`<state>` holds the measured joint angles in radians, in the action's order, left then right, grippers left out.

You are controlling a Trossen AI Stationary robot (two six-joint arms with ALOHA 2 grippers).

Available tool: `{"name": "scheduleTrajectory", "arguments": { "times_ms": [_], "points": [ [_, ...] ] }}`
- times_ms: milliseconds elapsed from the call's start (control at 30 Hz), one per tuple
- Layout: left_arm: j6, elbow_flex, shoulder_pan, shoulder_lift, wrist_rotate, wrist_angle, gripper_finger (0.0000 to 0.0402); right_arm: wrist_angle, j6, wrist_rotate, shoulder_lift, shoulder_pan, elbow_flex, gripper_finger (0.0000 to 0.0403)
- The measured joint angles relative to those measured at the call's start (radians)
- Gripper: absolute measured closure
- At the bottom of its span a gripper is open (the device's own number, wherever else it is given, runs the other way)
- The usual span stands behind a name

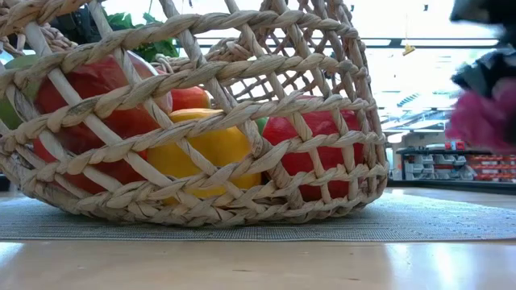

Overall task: Build produce basket
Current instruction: Put the purple grapes into the brown woven basket

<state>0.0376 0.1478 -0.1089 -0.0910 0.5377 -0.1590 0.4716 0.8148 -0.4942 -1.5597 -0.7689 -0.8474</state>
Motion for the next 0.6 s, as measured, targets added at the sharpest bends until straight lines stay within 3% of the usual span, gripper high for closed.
{"name": "scheduleTrajectory", "arguments": {
  "times_ms": [300, 467, 600],
  "points": [
    [0.000, 0.000, 0.000, 0.000, 0.000, 0.000, 0.0371, 0.190, -0.369, -0.085, 0.001, 0.079, -0.339, 0.0197],
    [0.000, 0.000, 0.000, 0.000, 0.000, 0.000, 0.0376, 0.163, -0.660, -0.155, 0.002, 0.106, -0.527, 0.0197],
    [0.000, 0.000, 0.000, 0.000, 0.000, 0.000, 0.0374, -0.002, -0.931, -0.194, 0.002, 0.139, -0.614, 0.0197]
  ]
}}
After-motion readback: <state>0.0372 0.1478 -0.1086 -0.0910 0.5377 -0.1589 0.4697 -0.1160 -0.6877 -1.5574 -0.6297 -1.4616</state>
